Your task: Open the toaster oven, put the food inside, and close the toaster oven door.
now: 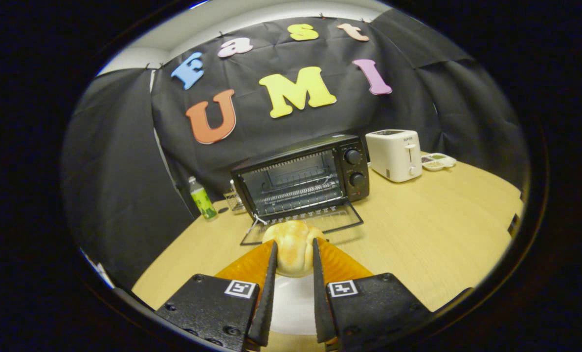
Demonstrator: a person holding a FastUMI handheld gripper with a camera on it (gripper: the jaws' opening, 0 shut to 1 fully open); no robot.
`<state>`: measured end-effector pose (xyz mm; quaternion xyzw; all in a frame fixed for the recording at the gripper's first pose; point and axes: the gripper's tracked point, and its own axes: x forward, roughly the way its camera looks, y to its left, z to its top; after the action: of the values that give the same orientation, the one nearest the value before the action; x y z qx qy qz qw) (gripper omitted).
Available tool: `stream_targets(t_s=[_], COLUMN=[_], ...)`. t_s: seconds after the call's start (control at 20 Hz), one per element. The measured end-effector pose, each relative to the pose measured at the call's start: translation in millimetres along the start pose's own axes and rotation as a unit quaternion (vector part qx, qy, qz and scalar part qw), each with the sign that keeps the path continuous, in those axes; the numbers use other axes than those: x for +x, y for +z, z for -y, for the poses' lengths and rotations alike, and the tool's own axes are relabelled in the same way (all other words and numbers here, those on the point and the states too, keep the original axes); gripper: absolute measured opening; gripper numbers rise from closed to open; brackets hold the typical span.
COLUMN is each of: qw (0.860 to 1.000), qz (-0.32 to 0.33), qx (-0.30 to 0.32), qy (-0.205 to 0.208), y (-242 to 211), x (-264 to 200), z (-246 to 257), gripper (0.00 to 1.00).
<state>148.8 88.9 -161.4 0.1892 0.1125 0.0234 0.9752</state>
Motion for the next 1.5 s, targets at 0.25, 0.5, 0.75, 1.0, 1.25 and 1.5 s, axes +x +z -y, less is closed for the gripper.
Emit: stream_targets(t_s=[0.25,0.5,0.75,1.0,1.25,1.5], qw=[0.998,0.997,0.994,0.995,0.996,0.997], qz=[0.026,0.013,-0.002,-0.005,-0.015,-0.022], qx=[0.045,0.060,0.087,0.071,0.025,0.006], qy=[-0.016,-0.041,-0.069,-0.076,-0.079,-0.079], y=[53,55,45,49,46,47], x=[74,153,222,268,282,270], z=[-11,-8,2,-2,-7,-13], gripper=[0.40,0.41,0.40,0.42,0.63,0.95])
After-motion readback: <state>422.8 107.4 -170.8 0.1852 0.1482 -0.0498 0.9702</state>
